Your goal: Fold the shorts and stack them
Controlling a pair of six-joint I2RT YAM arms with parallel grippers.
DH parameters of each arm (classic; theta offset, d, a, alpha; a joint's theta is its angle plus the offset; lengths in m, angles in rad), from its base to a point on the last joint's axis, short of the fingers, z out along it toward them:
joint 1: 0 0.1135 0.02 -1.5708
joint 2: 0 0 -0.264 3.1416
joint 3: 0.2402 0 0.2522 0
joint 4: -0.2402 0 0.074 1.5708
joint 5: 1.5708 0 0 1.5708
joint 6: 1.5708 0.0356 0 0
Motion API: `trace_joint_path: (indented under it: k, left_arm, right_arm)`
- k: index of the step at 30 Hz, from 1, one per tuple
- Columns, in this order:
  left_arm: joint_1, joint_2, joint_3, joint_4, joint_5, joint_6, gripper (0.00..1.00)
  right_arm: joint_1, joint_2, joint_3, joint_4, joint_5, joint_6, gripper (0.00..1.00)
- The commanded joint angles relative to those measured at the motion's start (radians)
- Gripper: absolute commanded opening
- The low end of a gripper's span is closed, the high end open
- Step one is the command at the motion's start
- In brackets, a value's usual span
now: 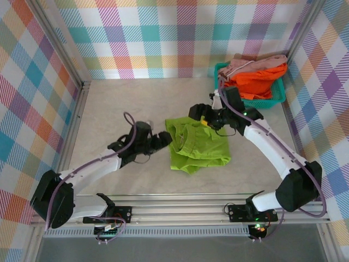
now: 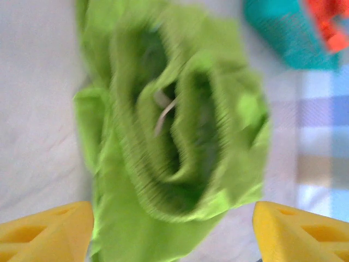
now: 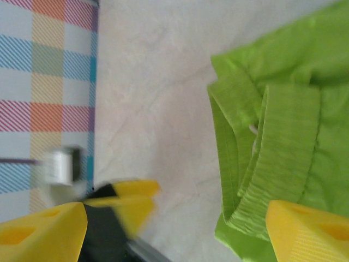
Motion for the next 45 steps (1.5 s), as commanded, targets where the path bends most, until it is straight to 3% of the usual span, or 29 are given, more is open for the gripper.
trace_joint_path:
  k: [1, 6, 14, 17, 26, 30, 33, 35, 40, 45]
  left_arm:
    - [0.056, 0.044, 0.161, -0.061, 0.106, 0.041, 0.77]
    - [0.078, 0.298, 0.418, -0.142, 0.199, 0.075, 0.72]
    - [0.088, 0.61, 0.52, 0.117, 0.315, -0.087, 0.68]
    - [0.088, 0.703, 0.522, 0.164, 0.32, -0.094, 0.69]
    - [0.131, 0.826, 0.463, 0.178, 0.261, 0.002, 0.73]
    - [0.148, 0.773, 0.461, 0.167, 0.273, 0.053, 0.78]
    - [0.159, 0.657, 0.487, 0.091, 0.246, 0.119, 0.89]
    - [0.183, 0.566, 0.494, 0.029, 0.21, 0.149, 0.96]
    - [0.298, 0.312, 0.416, -0.082, 0.141, 0.205, 1.0]
    - [0.388, 0.089, 0.28, -0.154, 0.099, 0.241, 1.0]
  right_arm:
    - [0.005, 0.045, -0.114, 0.173, -0.155, 0.137, 0.85]
    - [0.018, 0.045, -0.26, 0.363, -0.178, 0.272, 0.83]
    - [0.062, 0.156, -0.448, 0.717, -0.201, 0.498, 0.82]
    - [0.064, 0.203, -0.481, 0.748, -0.205, 0.513, 0.81]
    - [0.065, 0.266, -0.624, 0.804, -0.201, 0.539, 0.81]
    - [0.065, 0.252, -0.609, 0.793, -0.255, 0.489, 0.82]
    - [0.067, 0.173, -0.506, 0.644, -0.272, 0.379, 0.83]
    - [0.072, 0.107, -0.395, 0.437, -0.224, 0.249, 0.85]
    - [0.119, 0.071, -0.076, -0.072, 0.074, -0.009, 0.87]
    - [0.267, 0.304, 0.265, -0.446, 0.515, -0.133, 0.82]
